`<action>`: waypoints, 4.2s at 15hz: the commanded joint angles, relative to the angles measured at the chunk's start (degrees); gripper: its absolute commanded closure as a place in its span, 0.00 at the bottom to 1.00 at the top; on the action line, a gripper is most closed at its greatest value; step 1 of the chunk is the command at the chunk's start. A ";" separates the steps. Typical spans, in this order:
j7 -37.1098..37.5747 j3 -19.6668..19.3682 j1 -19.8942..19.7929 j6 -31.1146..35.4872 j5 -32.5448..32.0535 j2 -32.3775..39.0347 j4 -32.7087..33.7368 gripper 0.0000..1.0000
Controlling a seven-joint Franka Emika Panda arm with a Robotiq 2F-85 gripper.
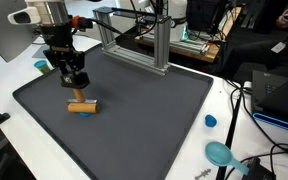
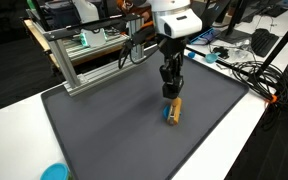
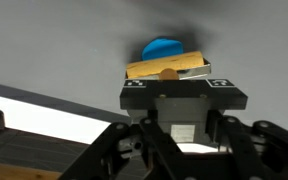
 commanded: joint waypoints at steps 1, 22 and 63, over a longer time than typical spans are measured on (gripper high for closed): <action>-1.23 1.10 -1.03 -2.09 2.43 3.57 3.85 0.78; 6.29 -0.94 1.78 -3.67 0.64 8.56 10.70 0.78; 51.58 -11.59 15.91 -7.74 -7.15 0.16 5.86 0.53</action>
